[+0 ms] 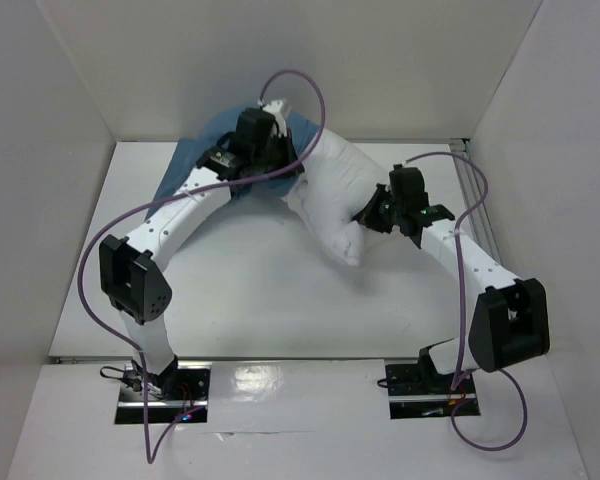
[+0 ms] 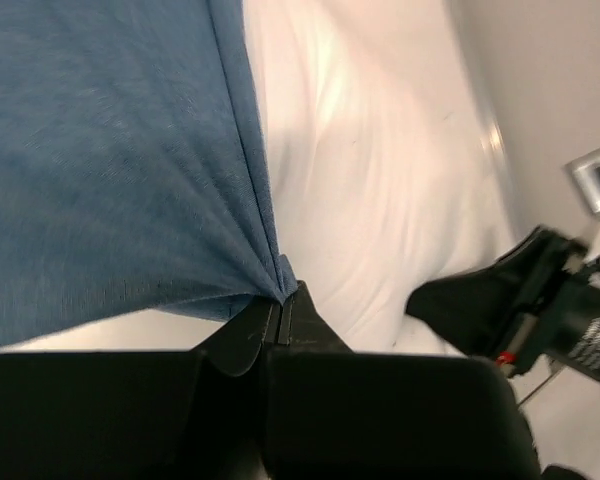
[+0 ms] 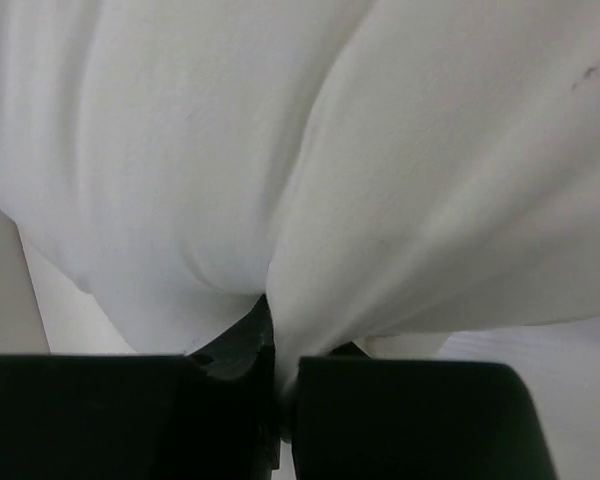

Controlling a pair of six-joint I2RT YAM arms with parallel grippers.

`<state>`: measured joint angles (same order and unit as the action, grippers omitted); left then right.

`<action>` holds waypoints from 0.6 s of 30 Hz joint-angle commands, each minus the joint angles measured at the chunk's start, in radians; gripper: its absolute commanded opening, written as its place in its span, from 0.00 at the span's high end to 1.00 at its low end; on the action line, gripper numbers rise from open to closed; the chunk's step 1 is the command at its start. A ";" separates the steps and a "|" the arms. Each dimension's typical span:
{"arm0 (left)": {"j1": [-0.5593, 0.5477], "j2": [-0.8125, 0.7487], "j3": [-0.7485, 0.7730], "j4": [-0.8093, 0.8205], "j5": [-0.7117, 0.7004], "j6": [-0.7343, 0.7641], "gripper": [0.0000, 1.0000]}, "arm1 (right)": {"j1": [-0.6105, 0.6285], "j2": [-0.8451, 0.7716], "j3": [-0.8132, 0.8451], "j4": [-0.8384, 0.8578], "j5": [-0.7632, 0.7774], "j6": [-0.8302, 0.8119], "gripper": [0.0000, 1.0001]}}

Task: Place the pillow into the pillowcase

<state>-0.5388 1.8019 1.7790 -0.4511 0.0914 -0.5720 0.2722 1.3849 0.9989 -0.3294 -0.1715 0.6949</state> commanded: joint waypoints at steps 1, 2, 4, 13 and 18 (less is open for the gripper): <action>-0.007 -0.013 0.239 0.017 0.249 0.008 1.00 | 0.007 -0.004 0.148 0.158 -0.069 -0.076 1.00; -0.007 -0.013 0.285 -0.001 0.290 0.008 1.00 | -0.002 -0.042 0.161 0.114 -0.069 -0.115 1.00; -0.021 -0.058 0.277 -0.023 0.330 -0.003 1.00 | -0.002 -0.087 0.205 0.035 -0.069 -0.159 1.00; -0.165 -0.539 -0.117 -0.122 0.202 -0.064 1.00 | -0.002 -0.421 0.237 -0.408 -0.126 -0.334 1.00; -0.227 -0.739 -0.220 -0.215 0.105 -0.159 1.00 | -0.002 -0.530 0.265 -0.620 -0.161 -0.357 1.00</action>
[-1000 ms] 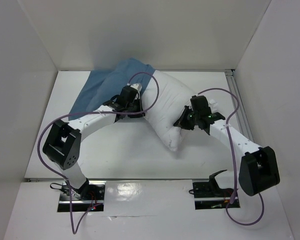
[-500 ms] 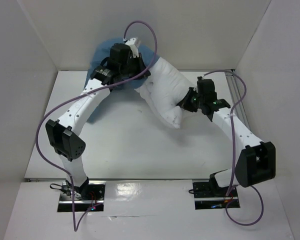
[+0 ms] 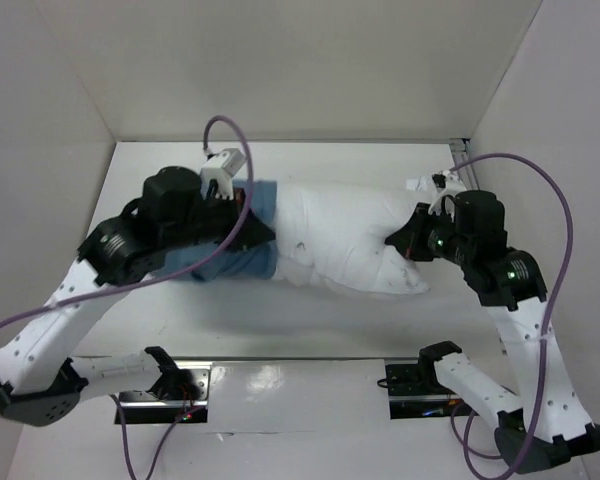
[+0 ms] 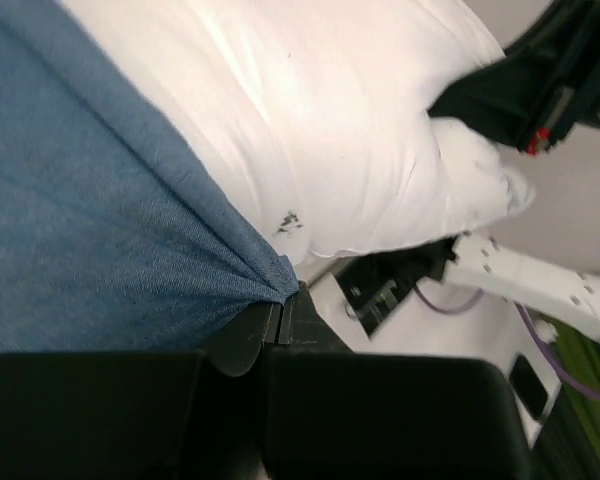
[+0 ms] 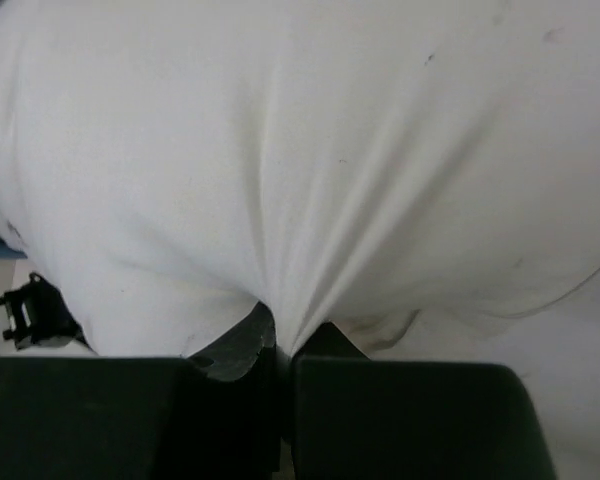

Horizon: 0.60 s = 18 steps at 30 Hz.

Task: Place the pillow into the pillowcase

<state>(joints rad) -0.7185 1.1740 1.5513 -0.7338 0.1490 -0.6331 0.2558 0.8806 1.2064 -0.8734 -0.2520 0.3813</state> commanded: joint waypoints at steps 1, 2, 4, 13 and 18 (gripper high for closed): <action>-0.065 -0.132 0.007 0.035 0.038 -0.111 1.00 | 0.014 -0.044 0.080 -0.134 -0.081 -0.044 1.00; -0.065 -0.146 0.016 0.021 0.038 -0.123 1.00 | 0.014 -0.045 0.097 -0.159 -0.099 -0.035 1.00; -0.078 -0.155 0.071 -0.010 0.012 -0.134 1.00 | 0.014 -0.054 0.151 -0.214 -0.133 0.008 1.00; 0.060 0.316 0.332 -0.100 -0.104 0.057 1.00 | 0.014 0.093 0.001 0.046 -0.178 0.379 1.00; 0.188 0.669 0.509 -0.078 -0.196 0.179 0.87 | -0.036 0.441 -0.016 0.422 -0.131 0.415 0.99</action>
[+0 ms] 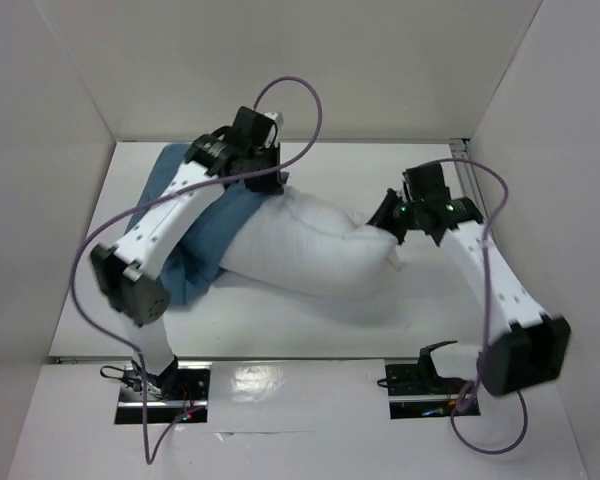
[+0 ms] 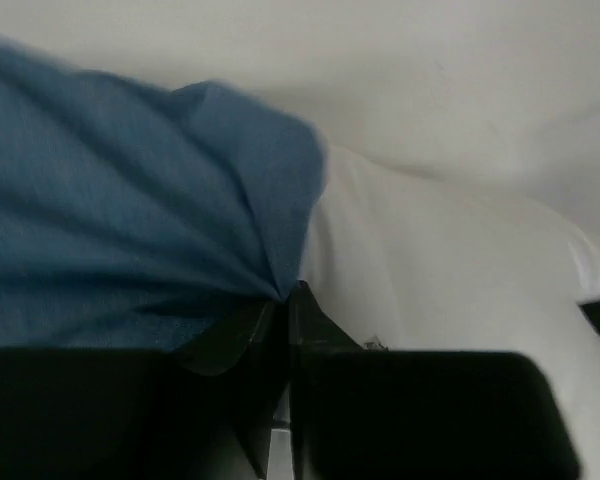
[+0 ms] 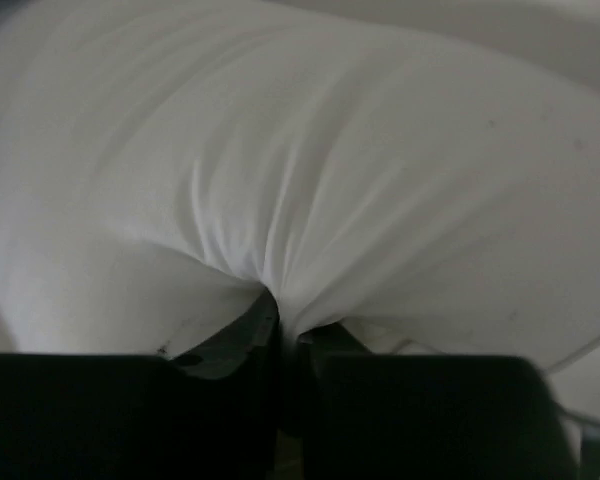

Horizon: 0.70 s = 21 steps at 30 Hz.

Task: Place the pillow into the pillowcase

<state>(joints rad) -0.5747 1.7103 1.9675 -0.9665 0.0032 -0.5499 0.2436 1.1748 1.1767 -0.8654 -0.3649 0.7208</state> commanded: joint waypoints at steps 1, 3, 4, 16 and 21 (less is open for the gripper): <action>0.059 0.167 0.166 0.155 -0.066 0.117 0.77 | -0.070 0.204 0.029 0.477 -0.032 0.104 0.81; 0.104 0.210 0.235 0.137 -0.043 0.127 0.48 | -0.113 0.369 0.089 0.590 -0.045 0.118 0.51; 0.116 0.222 0.267 0.137 -0.034 0.127 0.35 | -0.131 0.417 0.121 0.606 -0.036 0.118 0.37; 0.203 -0.057 0.154 0.264 -0.216 0.168 0.36 | -0.432 0.357 0.220 0.496 0.207 -0.030 0.11; 0.242 -0.121 -0.028 0.282 -0.212 0.212 0.30 | -0.442 0.270 0.161 0.505 0.166 -0.154 0.11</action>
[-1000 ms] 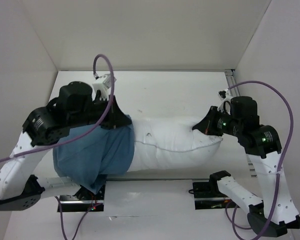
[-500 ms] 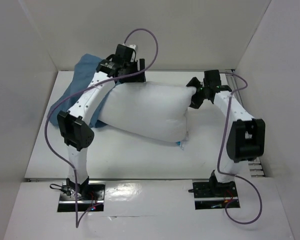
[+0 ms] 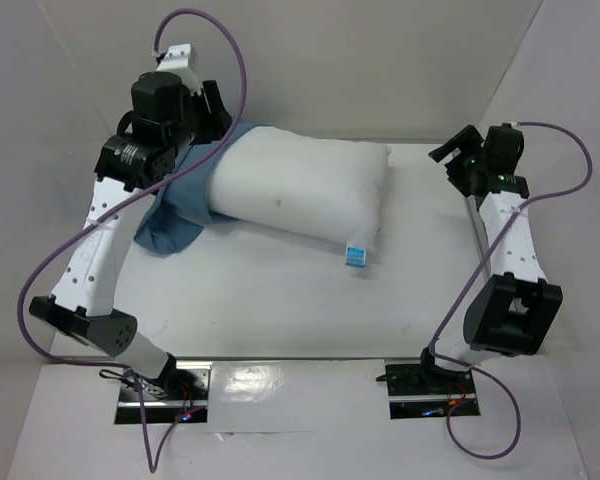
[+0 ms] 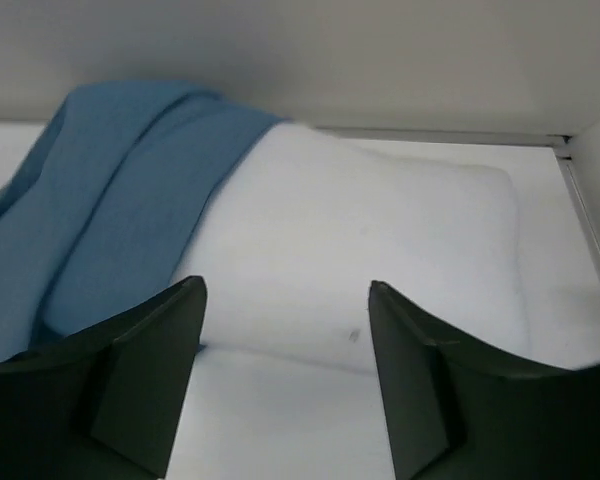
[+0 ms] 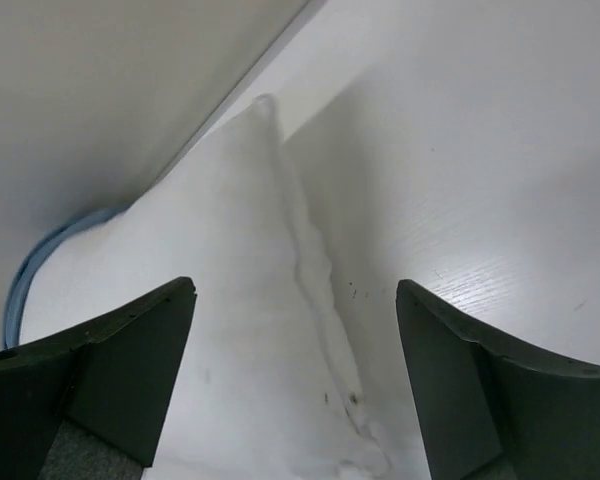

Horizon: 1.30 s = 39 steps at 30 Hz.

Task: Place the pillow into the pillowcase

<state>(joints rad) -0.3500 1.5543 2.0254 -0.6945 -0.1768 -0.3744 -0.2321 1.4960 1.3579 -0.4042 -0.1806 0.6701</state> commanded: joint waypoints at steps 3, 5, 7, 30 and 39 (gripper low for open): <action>0.017 0.044 -0.201 0.010 -0.085 0.049 0.04 | 0.069 -0.051 -0.042 0.018 -0.060 -0.139 0.10; 0.017 0.065 -0.234 0.023 -0.150 0.060 0.01 | 0.083 -0.051 -0.063 0.001 -0.060 -0.162 0.10; 0.017 0.102 -0.255 0.023 -0.206 0.069 0.01 | 0.083 -0.051 -0.072 0.001 -0.071 -0.178 0.09; 0.112 0.322 -0.257 0.046 -0.365 0.089 0.21 | 0.123 -0.033 -0.186 -0.082 -0.177 -0.285 0.01; 0.099 0.320 -0.153 0.009 -0.114 0.060 1.00 | 0.301 0.033 -0.244 0.183 -0.315 -0.178 0.10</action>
<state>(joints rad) -0.2283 1.8896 1.8023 -0.6991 -0.4496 -0.2939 -0.0029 1.4933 1.1213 -0.3927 -0.4244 0.4446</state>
